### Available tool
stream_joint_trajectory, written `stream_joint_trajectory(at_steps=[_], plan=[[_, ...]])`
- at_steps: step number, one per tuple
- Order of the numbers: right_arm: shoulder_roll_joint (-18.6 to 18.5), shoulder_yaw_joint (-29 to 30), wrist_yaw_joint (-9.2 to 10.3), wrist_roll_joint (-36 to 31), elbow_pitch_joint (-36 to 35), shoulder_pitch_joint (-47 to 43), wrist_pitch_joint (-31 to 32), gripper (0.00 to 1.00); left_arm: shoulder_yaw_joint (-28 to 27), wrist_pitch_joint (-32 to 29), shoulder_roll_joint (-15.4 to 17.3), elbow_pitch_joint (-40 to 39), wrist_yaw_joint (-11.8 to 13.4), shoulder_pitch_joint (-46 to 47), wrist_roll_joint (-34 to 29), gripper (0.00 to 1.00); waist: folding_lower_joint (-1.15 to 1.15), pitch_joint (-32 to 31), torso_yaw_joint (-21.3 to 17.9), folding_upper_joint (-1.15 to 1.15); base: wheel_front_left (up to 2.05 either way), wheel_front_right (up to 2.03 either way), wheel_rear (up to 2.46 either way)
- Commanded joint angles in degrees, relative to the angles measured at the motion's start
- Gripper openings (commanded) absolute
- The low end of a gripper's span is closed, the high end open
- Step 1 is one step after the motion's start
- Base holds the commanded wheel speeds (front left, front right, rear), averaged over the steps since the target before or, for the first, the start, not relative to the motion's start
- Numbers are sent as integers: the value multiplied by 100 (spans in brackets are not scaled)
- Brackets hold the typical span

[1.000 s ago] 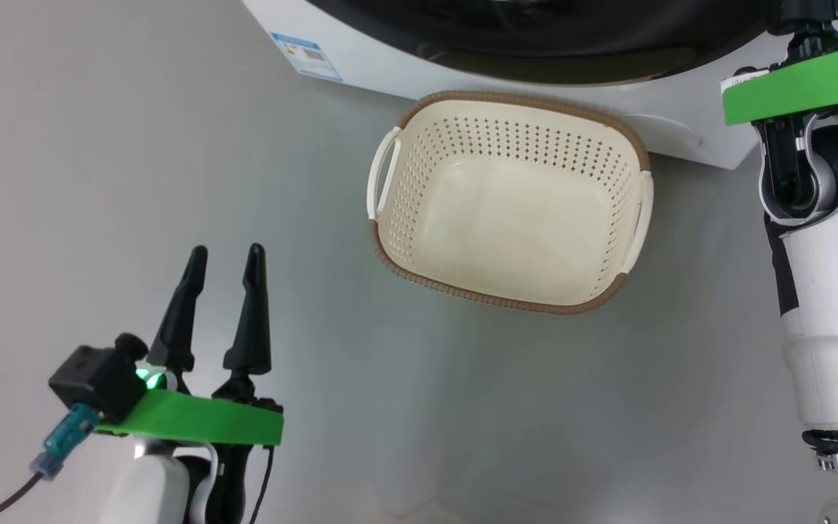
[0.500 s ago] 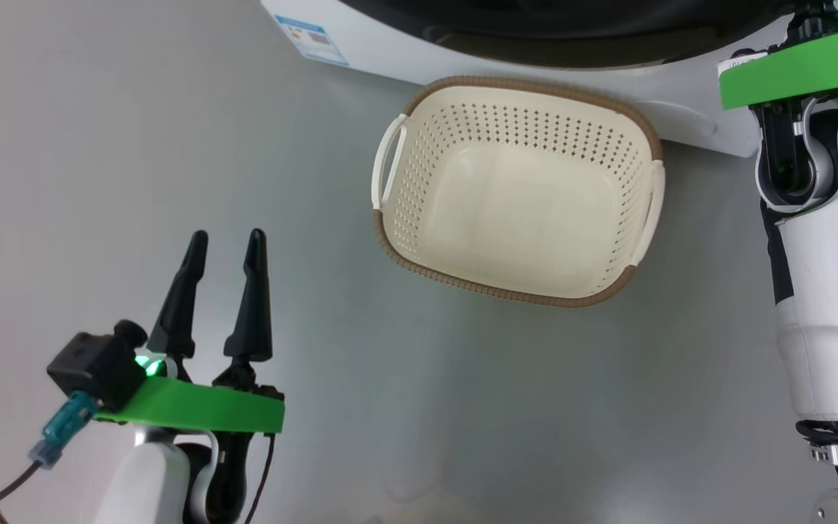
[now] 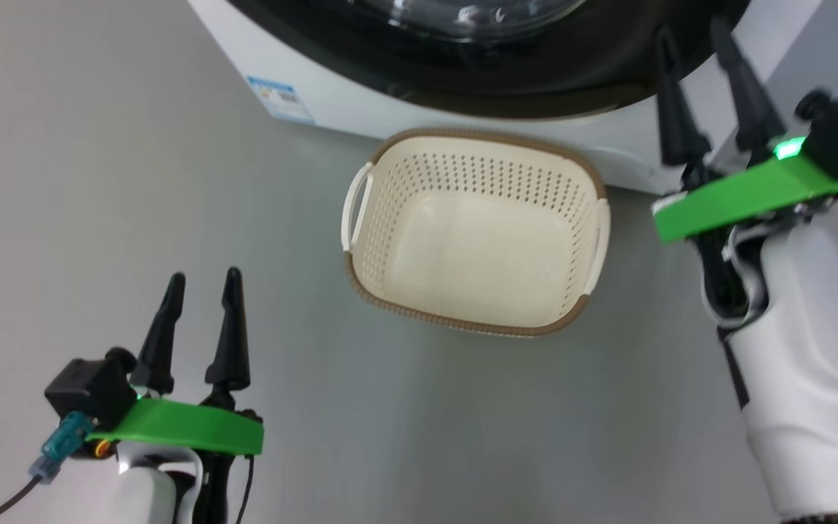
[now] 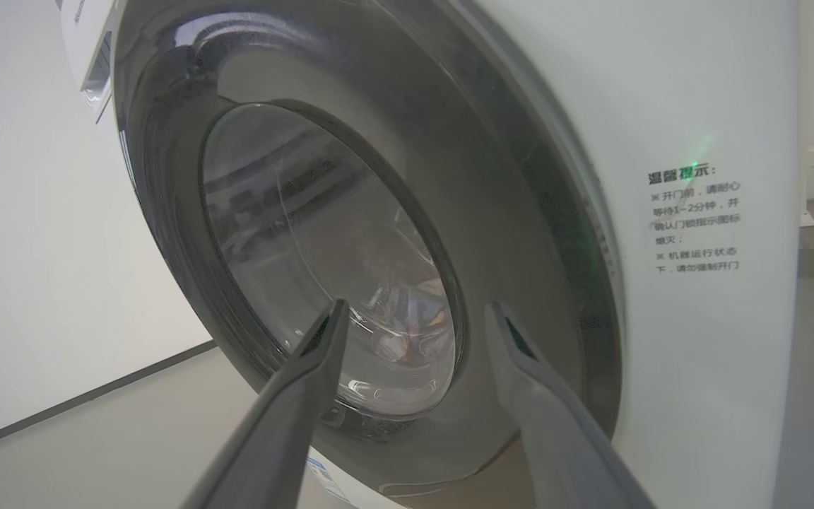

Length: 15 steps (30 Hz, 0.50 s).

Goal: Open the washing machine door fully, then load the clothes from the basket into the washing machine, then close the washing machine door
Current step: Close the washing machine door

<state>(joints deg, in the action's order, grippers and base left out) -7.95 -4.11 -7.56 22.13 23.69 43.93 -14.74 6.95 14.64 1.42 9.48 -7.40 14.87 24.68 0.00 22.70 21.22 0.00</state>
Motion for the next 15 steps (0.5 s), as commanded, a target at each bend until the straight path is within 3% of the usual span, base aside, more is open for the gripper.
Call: stream_joint_trajectory(at_steps=[1, 15], plan=[[159, -162, 8, 116, -132, -264, -26, 100, -257, 36, 169, -43, -9, -106, -102, 100, 0, -301, -222, 0, 0, 0, 0], [224, -176, 8, 223, -249, -1645, -26, 100, -588, 36, 566, 300, -9, -511, -210, 100, 0, -1118, -924, 0, 0, 0, 0]])
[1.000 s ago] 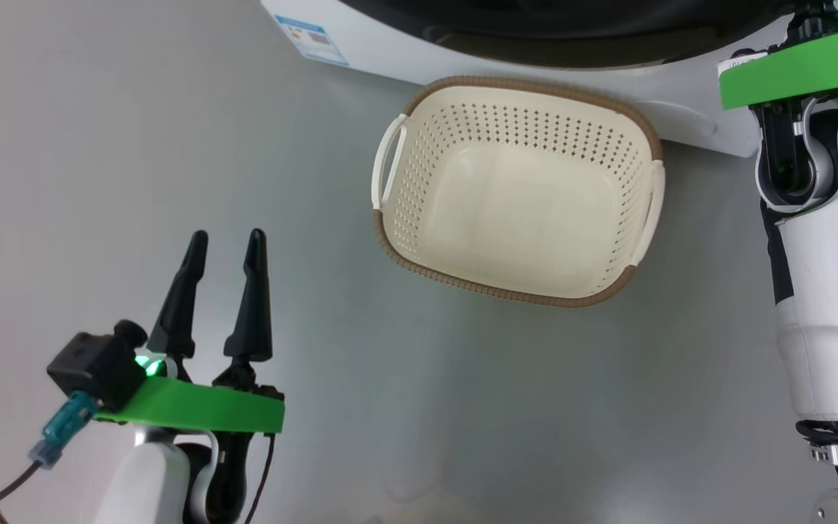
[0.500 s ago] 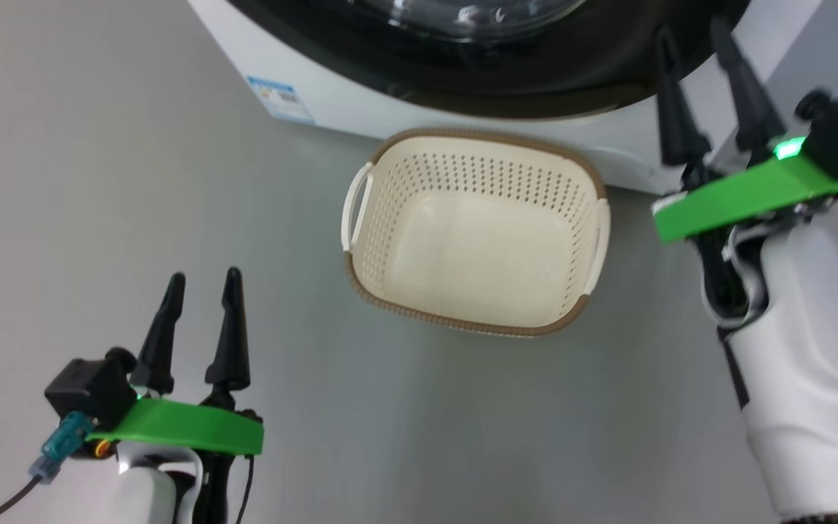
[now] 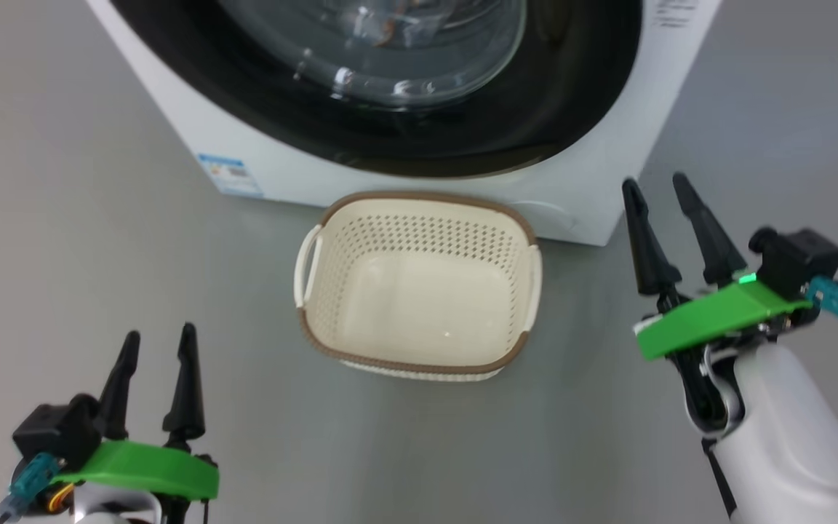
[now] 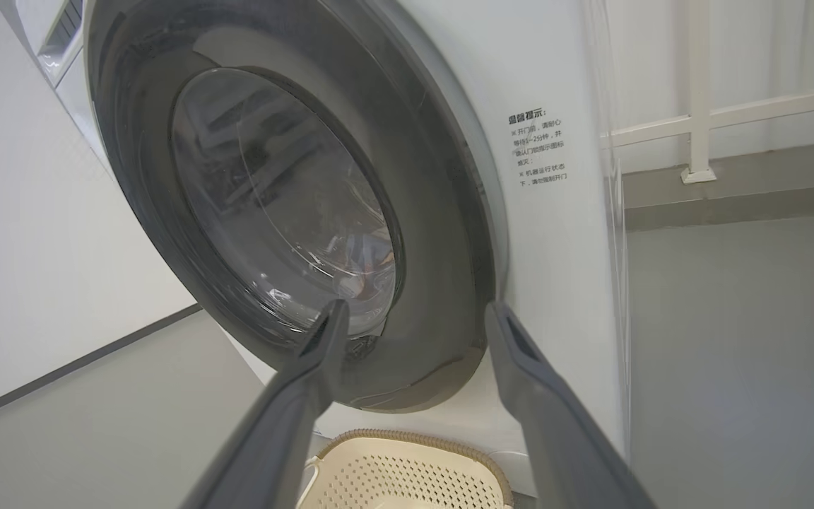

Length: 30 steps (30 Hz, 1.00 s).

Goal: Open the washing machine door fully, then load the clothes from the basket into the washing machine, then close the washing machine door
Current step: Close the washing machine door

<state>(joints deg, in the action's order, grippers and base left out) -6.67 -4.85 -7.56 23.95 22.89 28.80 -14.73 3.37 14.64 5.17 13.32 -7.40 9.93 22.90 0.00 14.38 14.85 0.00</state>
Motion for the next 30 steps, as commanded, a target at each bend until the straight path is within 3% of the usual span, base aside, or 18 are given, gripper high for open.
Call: stream_joint_trajectory(at_steps=[1, 16, 30], plan=[[100, -94, 8, 43, -174, -213, -27, 100, -260, 36, 212, -69, -9, -52, -19, 100, 0, -334, -344, 0, 0, 0, 0], [-12, 34, 8, 30, -207, -1059, -27, 100, -385, 36, 515, 146, -9, -385, 50, 100, 0, -811, -1014, 0, 0, 0, 0], [-110, 183, 8, 29, -325, -1721, -27, 100, -455, 36, 606, 304, -9, -617, -11, 100, 0, -1070, -1455, 0, 0, 0, 0]])
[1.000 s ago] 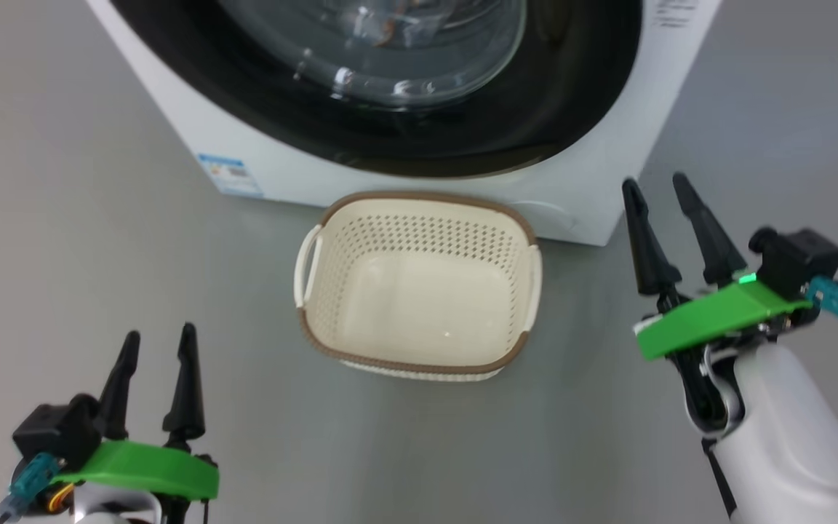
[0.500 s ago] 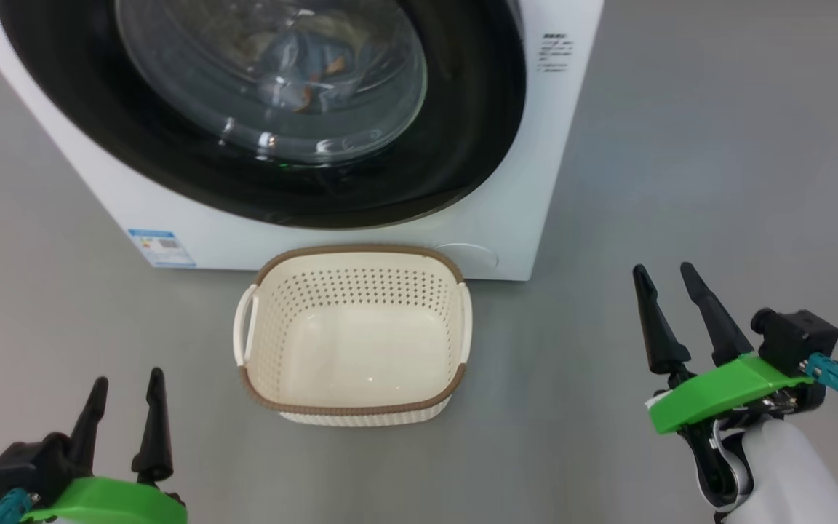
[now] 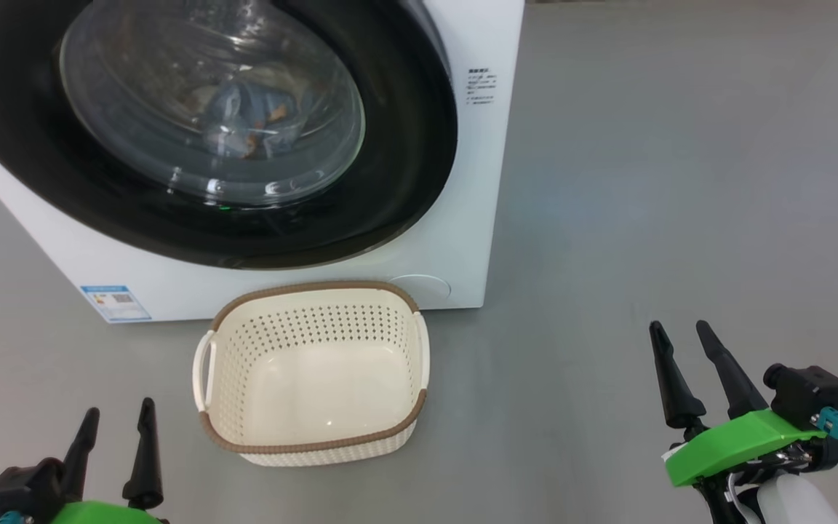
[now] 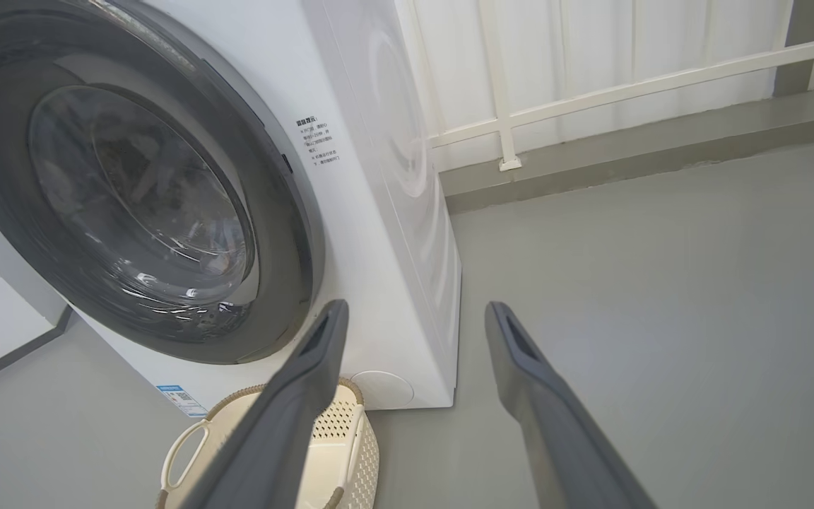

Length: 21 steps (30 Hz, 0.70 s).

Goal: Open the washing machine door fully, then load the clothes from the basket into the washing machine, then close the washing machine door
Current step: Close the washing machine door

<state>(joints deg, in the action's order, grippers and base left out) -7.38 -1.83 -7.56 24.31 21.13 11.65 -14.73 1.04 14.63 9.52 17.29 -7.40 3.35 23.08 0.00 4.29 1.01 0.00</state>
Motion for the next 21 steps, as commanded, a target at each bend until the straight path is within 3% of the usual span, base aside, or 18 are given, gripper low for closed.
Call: stream_joint_trajectory(at_steps=[1, 21], plan=[[-46, -109, 8, -6, -153, -37, -27, 100, -223, 37, 179, -95, -9, 23, -39, 100, 0, -74, -94, 0, 0, 0, 0], [-33, 100, 8, -13, -267, -406, -27, 100, -269, 37, 184, -77, -9, -128, -148, 100, 0, -217, -324, 0, 0, 0, 0]])
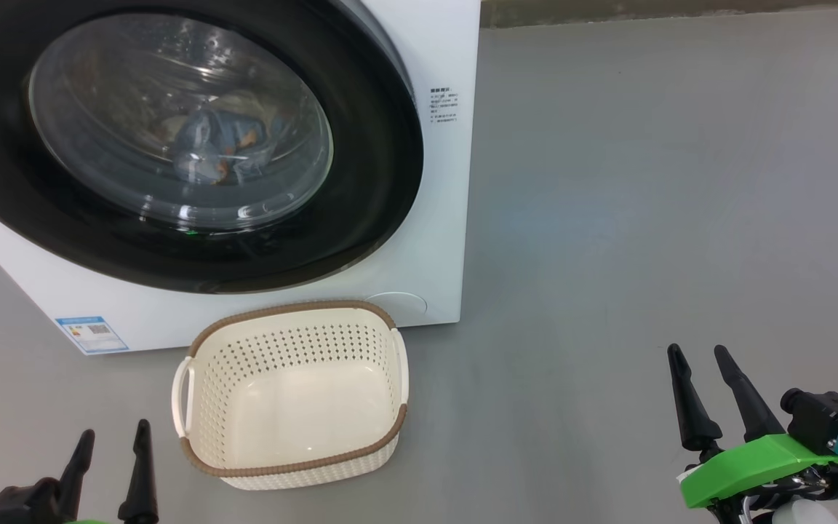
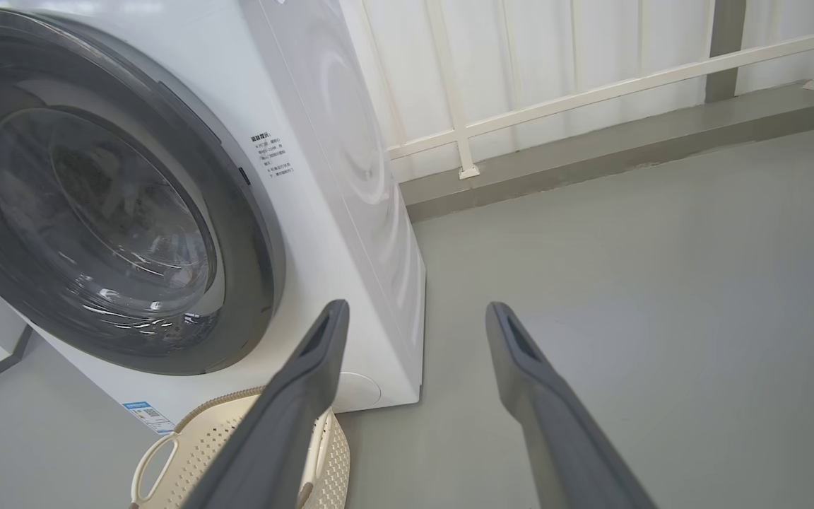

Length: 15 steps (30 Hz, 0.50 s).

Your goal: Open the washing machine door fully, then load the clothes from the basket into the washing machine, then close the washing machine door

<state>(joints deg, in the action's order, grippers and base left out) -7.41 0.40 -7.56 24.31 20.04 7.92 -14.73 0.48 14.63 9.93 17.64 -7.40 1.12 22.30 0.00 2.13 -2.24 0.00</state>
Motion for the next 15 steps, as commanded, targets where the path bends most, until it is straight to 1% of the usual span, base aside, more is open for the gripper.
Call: stream_joint_trajectory(at_steps=[1, 15], plan=[[-25, -120, 8, -15, -162, -36, -27, 100, -226, 37, 144, -117, -9, 90, -76, 100, 0, 3, -5, 0, 0, 0, 0], [20, -67, 8, -59, -204, -8, -27, 100, -280, 37, 134, -124, -9, 129, -275, 100, 0, 92, -36, 0, 0, 0, 0]])
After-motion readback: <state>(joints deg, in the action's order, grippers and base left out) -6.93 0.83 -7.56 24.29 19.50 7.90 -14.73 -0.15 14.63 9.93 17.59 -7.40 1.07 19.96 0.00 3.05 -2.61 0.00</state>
